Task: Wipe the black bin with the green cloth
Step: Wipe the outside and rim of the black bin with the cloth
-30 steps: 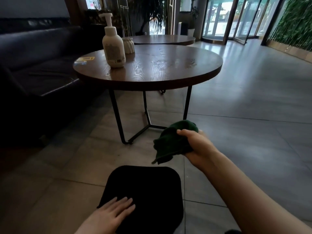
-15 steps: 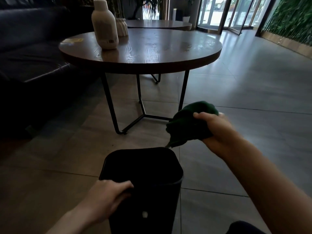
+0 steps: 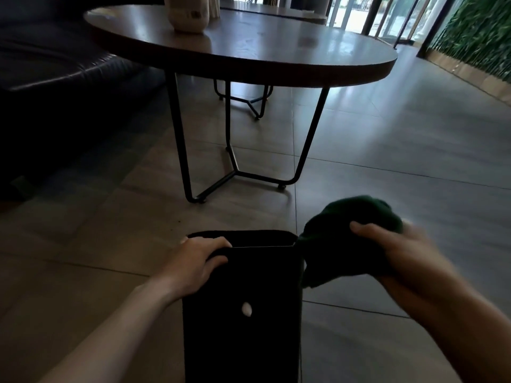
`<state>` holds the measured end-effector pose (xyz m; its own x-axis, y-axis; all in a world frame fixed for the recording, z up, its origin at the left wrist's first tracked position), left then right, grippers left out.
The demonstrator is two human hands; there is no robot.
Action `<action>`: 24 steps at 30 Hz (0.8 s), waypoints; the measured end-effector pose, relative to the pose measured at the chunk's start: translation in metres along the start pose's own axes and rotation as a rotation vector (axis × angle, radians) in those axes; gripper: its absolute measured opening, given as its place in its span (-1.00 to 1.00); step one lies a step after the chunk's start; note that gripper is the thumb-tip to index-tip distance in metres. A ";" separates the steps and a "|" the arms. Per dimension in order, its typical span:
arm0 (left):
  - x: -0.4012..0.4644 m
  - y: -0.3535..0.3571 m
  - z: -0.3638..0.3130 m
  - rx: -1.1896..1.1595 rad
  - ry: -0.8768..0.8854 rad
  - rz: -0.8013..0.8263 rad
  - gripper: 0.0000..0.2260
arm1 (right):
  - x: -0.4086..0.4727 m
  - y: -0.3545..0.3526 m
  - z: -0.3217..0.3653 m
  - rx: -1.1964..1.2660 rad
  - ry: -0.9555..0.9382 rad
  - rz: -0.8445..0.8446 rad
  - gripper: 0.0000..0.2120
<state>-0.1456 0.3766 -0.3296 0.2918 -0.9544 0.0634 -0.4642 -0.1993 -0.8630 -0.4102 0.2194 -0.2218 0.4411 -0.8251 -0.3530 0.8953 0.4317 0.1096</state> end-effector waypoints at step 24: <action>0.002 0.010 0.019 0.424 0.365 0.151 0.19 | -0.006 0.074 -0.151 -0.672 -0.802 -0.144 -0.51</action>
<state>-0.1333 0.3771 -0.3476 -0.0936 -0.9952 0.0272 -0.0803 -0.0196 -0.9966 -0.3558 0.3116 -0.3522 0.4649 -0.7779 0.4228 0.8325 0.2214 -0.5079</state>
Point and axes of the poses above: each hand's wrist, its own x-axis towards the middle knuckle, its own y-axis out of the palm, z = x × y, the point moved 2 cm from there along x, towards the middle knuckle, and after that the axes turned 4 degrees about y, right-handed, at the moved point
